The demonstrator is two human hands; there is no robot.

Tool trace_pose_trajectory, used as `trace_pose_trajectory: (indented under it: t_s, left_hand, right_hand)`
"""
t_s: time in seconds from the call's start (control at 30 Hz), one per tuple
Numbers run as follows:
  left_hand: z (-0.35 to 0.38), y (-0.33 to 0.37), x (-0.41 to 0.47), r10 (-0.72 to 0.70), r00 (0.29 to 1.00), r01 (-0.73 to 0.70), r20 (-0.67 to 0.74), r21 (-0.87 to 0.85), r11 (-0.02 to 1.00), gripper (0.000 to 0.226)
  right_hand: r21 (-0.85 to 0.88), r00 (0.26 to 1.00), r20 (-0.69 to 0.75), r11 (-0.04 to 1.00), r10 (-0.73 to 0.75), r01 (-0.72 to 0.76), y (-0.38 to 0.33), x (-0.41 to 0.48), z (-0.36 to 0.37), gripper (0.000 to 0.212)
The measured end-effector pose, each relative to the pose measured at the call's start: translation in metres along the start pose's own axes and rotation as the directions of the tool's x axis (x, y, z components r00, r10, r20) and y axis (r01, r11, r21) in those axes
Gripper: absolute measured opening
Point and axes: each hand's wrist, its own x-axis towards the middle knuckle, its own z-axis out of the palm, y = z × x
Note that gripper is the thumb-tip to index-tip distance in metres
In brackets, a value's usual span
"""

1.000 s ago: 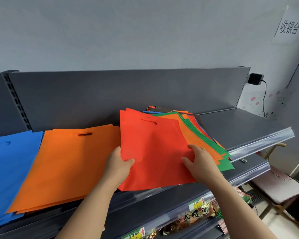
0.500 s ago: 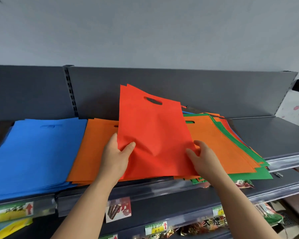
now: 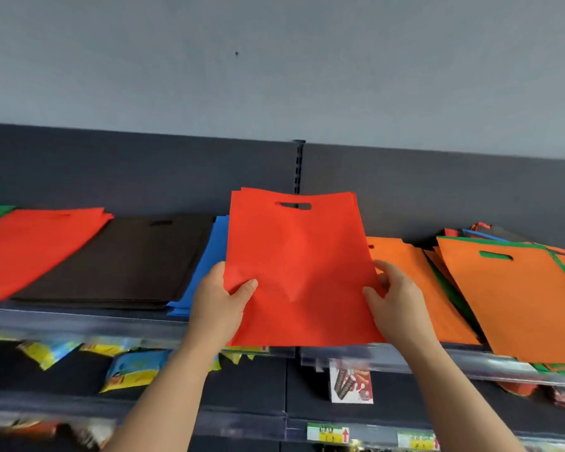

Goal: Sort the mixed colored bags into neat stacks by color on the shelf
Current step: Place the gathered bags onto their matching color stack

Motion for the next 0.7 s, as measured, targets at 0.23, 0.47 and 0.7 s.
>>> trace_pose_trajectory:
  t_s: [0.23, 0.47, 0.7]
  left_hand:
    - [-0.131, -0.045, 0.001, -0.054, 0.998, 0.059, -0.042, 0.127, 0.99, 0.018]
    - [-0.235, -0.087, 0.005, -0.163, 0.983, 0.177, -0.089, 0.187, 0.966, 0.012]
    - [-0.309, -0.133, 0.039, -0.211, 0.959, 0.251, -0.189, 0.222, 0.942, 0.018]
  right_hand:
    - [0.107, 0.994, 0.062, 0.991, -0.088, 0.081, -0.096, -0.038, 0.088, 0.048]
    - [0.161, 0.976, 0.156, 0.979, -0.149, 0.124, -0.17, -0.06, 0.172, 0.045]
    - [0.218, 0.948, 0.207, 0.956, -0.244, 0.198, -0.234, -0.055, 0.244, 0.044]
